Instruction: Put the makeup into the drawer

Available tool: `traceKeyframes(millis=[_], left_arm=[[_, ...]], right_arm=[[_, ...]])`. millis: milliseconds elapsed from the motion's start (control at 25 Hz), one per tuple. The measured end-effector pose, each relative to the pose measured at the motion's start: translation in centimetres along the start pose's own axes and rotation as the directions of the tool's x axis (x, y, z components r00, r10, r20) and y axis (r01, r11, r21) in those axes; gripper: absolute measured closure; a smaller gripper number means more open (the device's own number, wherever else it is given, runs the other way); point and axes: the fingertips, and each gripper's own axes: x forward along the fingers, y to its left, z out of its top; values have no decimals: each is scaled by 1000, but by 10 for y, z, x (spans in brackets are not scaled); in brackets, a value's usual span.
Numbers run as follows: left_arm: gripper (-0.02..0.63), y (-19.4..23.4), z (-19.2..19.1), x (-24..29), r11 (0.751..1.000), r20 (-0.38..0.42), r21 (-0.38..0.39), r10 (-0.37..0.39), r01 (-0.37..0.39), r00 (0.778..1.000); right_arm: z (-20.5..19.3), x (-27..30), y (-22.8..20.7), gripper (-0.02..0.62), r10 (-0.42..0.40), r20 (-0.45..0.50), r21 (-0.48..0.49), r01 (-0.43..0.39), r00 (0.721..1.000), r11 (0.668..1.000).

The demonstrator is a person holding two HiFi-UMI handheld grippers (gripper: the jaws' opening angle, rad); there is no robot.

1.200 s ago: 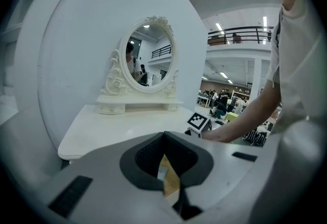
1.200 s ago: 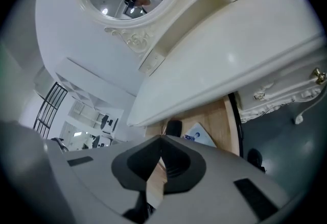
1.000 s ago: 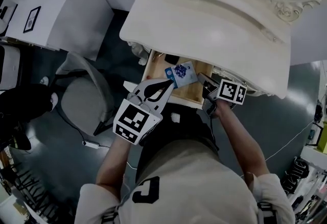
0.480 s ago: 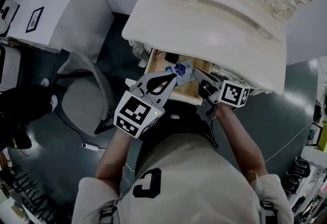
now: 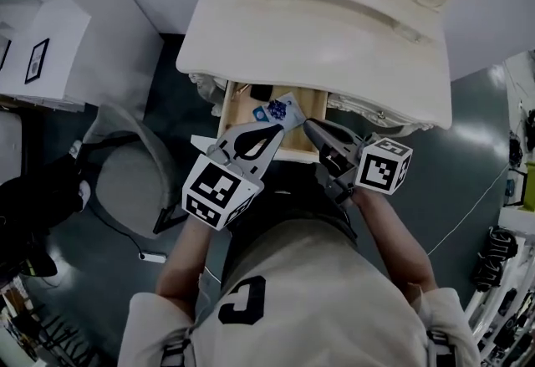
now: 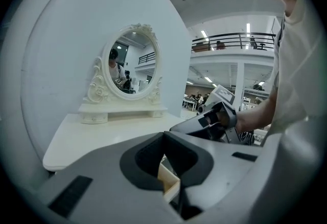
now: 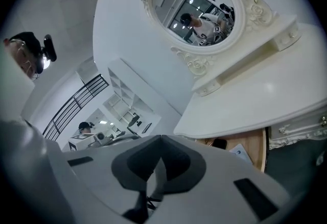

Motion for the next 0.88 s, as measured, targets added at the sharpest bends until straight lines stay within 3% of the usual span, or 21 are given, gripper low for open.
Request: traceKeyframes(millis=[240,400,600,880], left_arm=[[550,-16,12,8,1000,-1,29,-10,10,1000],[550,-25,22,13,999,6,49,15,-15,1000],[551,-46,34,30,996,21,78,45,-46,999],[550,-78,37,49,996,8,74,47,-47,999]], right_arm=[[11,-27,6,568,17,44,-5,-16,999,1000],[20,-42,13,568,29,57,-119,-22,998,993],[27,-71,23,569,45,47,-313,-28,998,949],[34,-110,28,569,74,72,-399,-39,995,916]])
